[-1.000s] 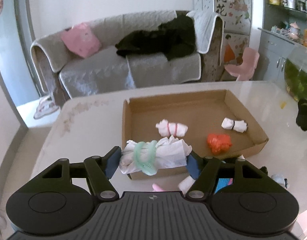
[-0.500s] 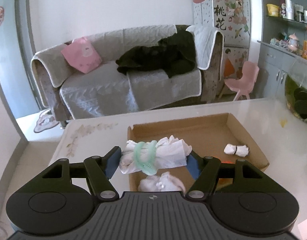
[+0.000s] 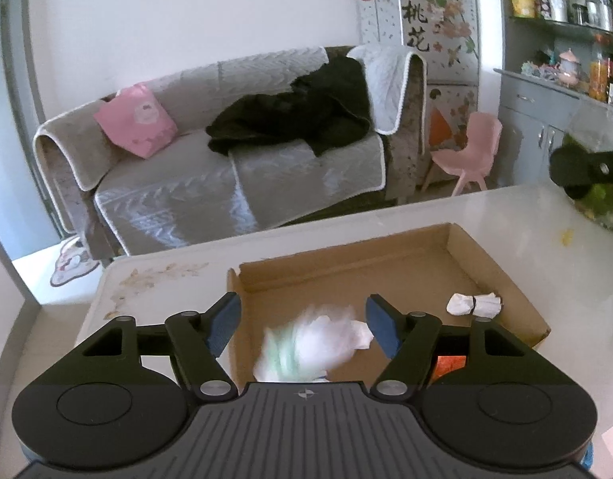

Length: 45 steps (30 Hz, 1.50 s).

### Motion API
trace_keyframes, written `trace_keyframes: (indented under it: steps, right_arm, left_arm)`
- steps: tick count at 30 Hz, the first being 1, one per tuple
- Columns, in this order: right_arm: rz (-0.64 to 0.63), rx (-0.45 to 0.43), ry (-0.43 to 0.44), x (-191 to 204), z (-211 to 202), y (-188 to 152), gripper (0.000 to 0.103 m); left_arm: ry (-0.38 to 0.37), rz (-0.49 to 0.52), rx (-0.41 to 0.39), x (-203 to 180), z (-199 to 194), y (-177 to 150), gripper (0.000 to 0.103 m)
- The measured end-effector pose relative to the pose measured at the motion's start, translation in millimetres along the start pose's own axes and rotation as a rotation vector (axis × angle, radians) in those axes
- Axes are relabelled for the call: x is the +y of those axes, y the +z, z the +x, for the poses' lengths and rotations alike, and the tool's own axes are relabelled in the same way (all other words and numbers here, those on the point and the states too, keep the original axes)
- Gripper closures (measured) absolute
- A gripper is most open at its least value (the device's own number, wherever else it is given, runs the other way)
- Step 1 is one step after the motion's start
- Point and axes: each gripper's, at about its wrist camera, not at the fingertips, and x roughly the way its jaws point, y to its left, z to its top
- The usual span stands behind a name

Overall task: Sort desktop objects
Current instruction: 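Lower the white-green roll into the tray while the right carries the black roll over it, then grasp another white sock roll with the left gripper while the right holds the black roll over the tray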

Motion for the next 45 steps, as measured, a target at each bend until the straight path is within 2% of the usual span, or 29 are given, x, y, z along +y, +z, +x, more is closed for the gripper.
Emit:
trace_keyframes:
  steps: [9, 20, 25, 27, 28, 32, 35, 38, 42, 45]
  right_arm:
    - [0.084, 0.062, 0.066, -16.1, 27.0, -1.8, 0.018]
    - [0.094, 0.138, 0.062, -16.7, 56.8, -17.3, 0.018]
    - [0.084, 0.155, 0.072, -14.8, 56.6, -25.1, 0.018]
    - [0.088, 0.160, 0.070, -14.8, 55.8, -26.0, 0.018]
    - [0.089, 0.157, 0.072, -14.6, 54.5, -25.8, 0.018]
    - [0.078, 0.158, 0.081, -12.0, 52.0, -27.4, 0.018]
    - [0.080, 0.160, 0.083, -12.0, 56.3, -28.4, 0.018]
    - [0.084, 0.159, 0.091, -11.3, 57.2, -29.2, 0.018]
    - [0.083, 0.159, 0.100, -10.4, 55.9, -30.1, 0.018]
    - [0.084, 0.158, 0.100, -12.0, 57.4, -31.3, 0.018]
  left_arm:
    - [-0.031, 0.005, 0.029, 4.9, 30.3, -8.6, 0.028]
    - [-0.030, 0.005, 0.090, 9.0, 63.5, -20.3, 0.027]
    - [-0.043, 0.017, 0.121, 15.6, 56.1, -37.7, 0.019]
    - [-0.063, 0.010, 0.125, 18.4, 47.0, -47.8, 0.019]
    - [-0.076, 0.002, 0.125, 19.9, 41.2, -54.5, 0.015]
    - [-0.046, -0.008, 0.143, 21.1, 24.0, -75.4, 0.009]
    - [0.011, 0.019, 0.182, 15.5, 25.9, -87.4, 0.007]
    - [0.015, -0.033, 0.199, 19.9, 30.1, -93.3, 0.004]
    - [0.019, -0.117, 0.162, 31.1, 18.6, -93.6, 0.001]
    - [0.007, -0.129, 0.175, 36.3, 17.3, -96.2, 0.000]
